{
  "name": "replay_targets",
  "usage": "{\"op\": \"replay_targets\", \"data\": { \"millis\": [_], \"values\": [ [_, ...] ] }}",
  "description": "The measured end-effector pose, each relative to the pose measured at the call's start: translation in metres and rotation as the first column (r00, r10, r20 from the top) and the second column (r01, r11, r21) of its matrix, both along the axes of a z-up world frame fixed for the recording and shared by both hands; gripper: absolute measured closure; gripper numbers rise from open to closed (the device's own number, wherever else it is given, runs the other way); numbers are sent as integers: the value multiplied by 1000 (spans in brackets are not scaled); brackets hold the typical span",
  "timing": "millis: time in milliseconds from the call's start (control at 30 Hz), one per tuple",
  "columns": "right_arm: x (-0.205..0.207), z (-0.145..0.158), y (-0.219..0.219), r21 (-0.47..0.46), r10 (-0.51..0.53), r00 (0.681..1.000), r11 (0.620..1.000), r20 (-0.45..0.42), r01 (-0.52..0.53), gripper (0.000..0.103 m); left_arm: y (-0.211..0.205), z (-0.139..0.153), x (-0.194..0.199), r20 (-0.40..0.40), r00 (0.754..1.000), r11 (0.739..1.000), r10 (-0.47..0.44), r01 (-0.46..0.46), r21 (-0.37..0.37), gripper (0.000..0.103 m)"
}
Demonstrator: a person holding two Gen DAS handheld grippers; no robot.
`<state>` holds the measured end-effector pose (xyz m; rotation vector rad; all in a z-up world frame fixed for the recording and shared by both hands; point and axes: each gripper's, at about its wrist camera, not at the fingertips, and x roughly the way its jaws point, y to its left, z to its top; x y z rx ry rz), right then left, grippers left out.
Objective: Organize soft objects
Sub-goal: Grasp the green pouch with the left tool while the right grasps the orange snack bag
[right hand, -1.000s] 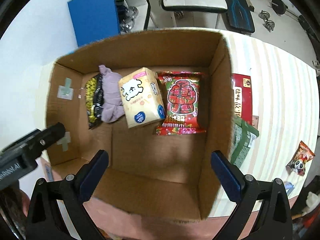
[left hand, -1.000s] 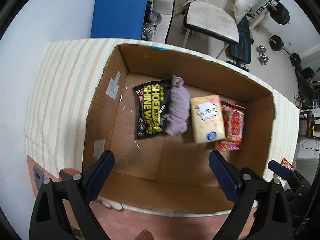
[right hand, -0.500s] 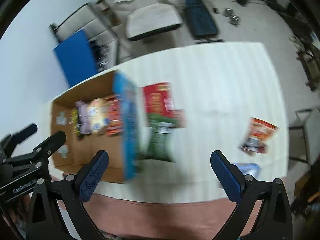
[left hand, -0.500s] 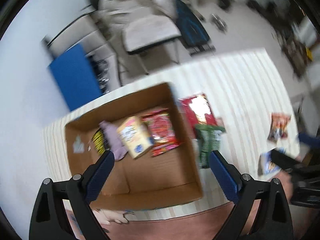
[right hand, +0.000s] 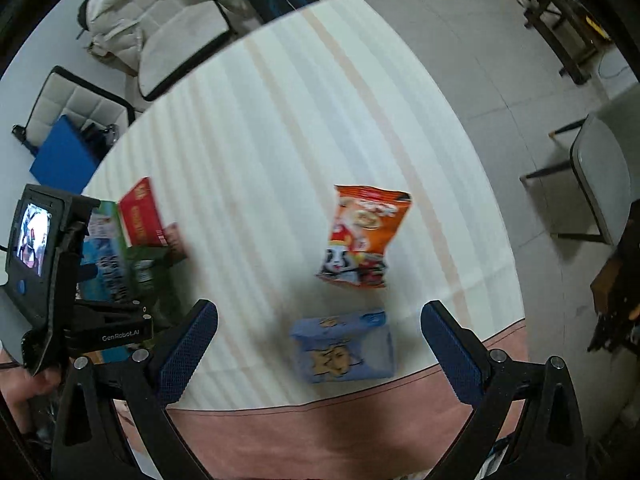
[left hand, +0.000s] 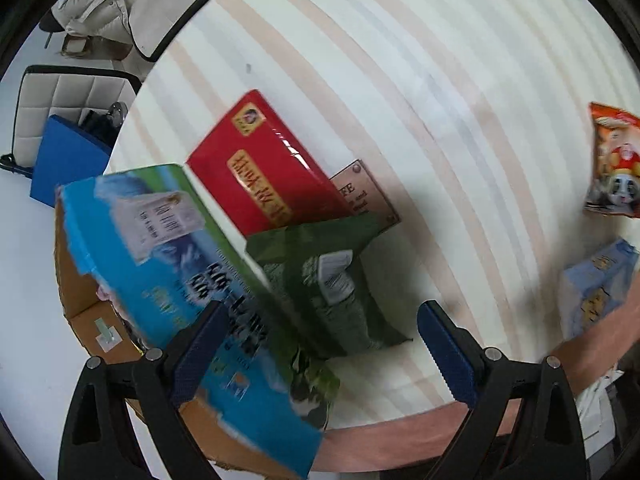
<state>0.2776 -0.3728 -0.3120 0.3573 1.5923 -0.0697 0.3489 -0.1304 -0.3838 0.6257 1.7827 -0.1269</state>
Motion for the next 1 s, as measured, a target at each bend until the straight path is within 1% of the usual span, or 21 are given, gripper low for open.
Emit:
{"op": "replay_targets", "data": {
  "millis": [67, 167, 233, 300, 400, 433, 467, 500, 533, 567, 600, 633, 733, 833, 900, 933, 1000],
  "values": [
    [2, -13, -7, 3, -3, 1000, 1000, -21, 3, 0, -5, -13, -2, -25, 1000, 1000, -9, 9, 11, 6],
    [8, -31, -13, -2, -5, 999, 1000, -45, 5, 0, -4, -27, -2, -62, 998, 1000, 13, -11, 24, 6],
    [14, -43, -17, -4, -8, 998, 1000, -67, 7, 0, 0, -39, -2, -99, 994, 999, 47, -44, 24, 6],
    [20, -51, -17, 1, -16, 997, 1000, -81, 16, 0, 4, -48, -3, -113, 990, 996, 82, -79, 28, 6],
    [28, -68, -18, 42, -35, 995, 998, -88, 39, 2, 12, -54, -5, -132, 977, 985, 169, -173, -21, 7],
    [31, -74, -19, 62, -43, 995, 997, -95, 49, 6, 12, -54, -6, -127, 975, 981, 183, -189, -35, 13],
    [32, -81, -19, 80, -49, 993, 995, -106, 58, 10, 11, -54, -8, -117, 974, 979, 192, -199, -46, 30],
    [34, -89, -20, 91, -61, 991, 993, -118, 72, 13, 11, -53, -9, -114, 974, 978, 198, -205, -49, 38],
    [34, -96, -20, 92, -68, 990, 993, -127, 80, 20, 9, -52, -11, -119, 971, 974, 210, -218, -59, 52],
    [35, -100, -20, 90, -70, 989, 993, -133, 82, 34, 7, -51, -13, -126, 966, 968, 226, -237, -83, 62],
    [35, -106, -21, 84, -73, 987, 993, -144, 86, 40, 6, -48, -14, -130, 962, 962, 240, -253, -101, 63],
    [33, -110, -22, 75, -71, 986, 994, -153, 84, 50, 1, -45, -15, -131, 959, 955, 250, -267, -132, 65],
    [27, -114, -24, 92, -36, 985, 994, -168, 52, 53, -14, -34, -18, -114, 960, 940, 256, -275, -201, 66],
    [20, -111, -23, 71, 15, 985, 998, -170, -3, 53, -22, -22, -18, -103, 967, 930, 234, -254, -265, 65],
    [17, -109, -23, 50, 45, 984, 998, -172, -37, 52, -21, -21, -16, -118, 967, 927, 225, -249, -279, 62],
    [16, -107, -24, 43, 50, 986, 998, -161, -44, 51, -20, -23, -17, -130, 965, 925, 229, -257, -281, 56],
    [17, -102, -25, 30, 52, 988, 998, -143, -49, 40, -15, -28, -19, -152, 957, 914, 248, -283, -292, 54]
  ]
}}
